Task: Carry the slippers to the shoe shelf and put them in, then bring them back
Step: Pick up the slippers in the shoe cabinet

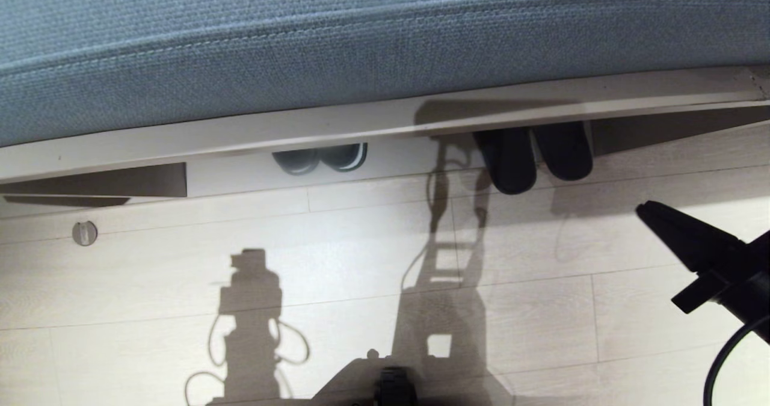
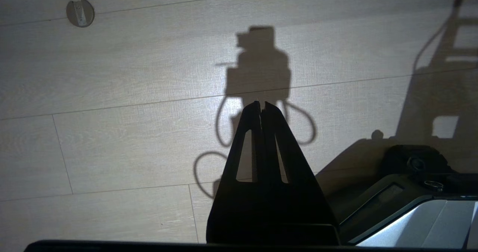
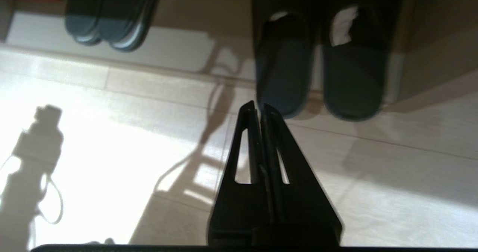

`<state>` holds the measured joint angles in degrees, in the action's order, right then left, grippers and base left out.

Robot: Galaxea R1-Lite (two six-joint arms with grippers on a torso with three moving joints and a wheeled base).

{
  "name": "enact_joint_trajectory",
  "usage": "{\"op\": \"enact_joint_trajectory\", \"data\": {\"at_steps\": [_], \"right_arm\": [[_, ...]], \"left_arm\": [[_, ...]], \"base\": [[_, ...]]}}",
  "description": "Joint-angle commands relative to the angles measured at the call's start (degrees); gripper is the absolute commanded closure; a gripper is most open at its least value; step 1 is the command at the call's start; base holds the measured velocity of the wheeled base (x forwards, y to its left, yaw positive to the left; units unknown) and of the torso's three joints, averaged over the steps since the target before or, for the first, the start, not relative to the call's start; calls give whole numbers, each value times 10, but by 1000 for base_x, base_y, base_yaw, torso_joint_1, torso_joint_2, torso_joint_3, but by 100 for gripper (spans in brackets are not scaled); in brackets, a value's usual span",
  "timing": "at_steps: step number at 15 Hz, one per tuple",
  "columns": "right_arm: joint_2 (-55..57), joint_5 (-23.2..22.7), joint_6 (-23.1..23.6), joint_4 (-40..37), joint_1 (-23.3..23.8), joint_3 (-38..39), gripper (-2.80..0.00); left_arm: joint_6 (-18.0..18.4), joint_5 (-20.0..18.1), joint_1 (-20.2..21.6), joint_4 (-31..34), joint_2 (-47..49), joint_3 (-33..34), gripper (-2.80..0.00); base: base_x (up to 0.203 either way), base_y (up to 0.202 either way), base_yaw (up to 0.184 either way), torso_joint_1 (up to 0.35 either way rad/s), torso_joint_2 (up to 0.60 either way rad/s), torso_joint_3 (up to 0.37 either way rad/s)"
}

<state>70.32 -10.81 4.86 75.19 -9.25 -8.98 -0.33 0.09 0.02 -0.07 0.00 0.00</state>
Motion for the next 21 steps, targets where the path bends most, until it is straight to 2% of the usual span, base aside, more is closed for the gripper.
{"op": "enact_joint_trajectory", "data": {"at_steps": [1, 5, 7, 9, 11, 12, 14, 19, 21], "right_arm": [[-80, 3, 1, -17, 1, 6, 0], [-245, 30, 1, -134, 2, 16, 0], [-359, 35, 1, -253, 2, 9, 0], [-477, 37, 0, -403, 4, -9, 0], [-541, 69, -2, -482, 11, -19, 0], [-544, 93, -2, -495, 17, -16, 0], [-540, 107, 0, -496, 38, -10, 0], [-605, 86, -3, -514, 83, 75, 0], [-639, 82, -4, -558, 87, 86, 0]], "left_arm": [[0, 0, 1, 0, 0, 0, 0], [0, 0, 0, 0, 0, 0, 0], [0, 0, 0, 0, 0, 0, 0], [0, 0, 0, 0, 0, 0, 0], [0, 0, 1, 0, 0, 0, 0], [0, 0, 1, 0, 0, 0, 0], [0, 0, 1, 0, 0, 0, 0], [0, 0, 0, 0, 0, 0, 0], [0, 0, 0, 0, 0, 0, 0]], "base": [[0, 0, 0, 0, 0, 0], [0, 0, 0, 0, 0, 0], [0, 0, 0, 0, 0, 0], [0, 0, 0, 0, 0, 0], [0, 0, 0, 0, 0, 0], [0, 0, 0, 0, 0, 0], [0, 0, 0, 0, 0, 0], [0, 0, 0, 0, 0, 0], [0, 0, 0, 0, 0, 0]]}}
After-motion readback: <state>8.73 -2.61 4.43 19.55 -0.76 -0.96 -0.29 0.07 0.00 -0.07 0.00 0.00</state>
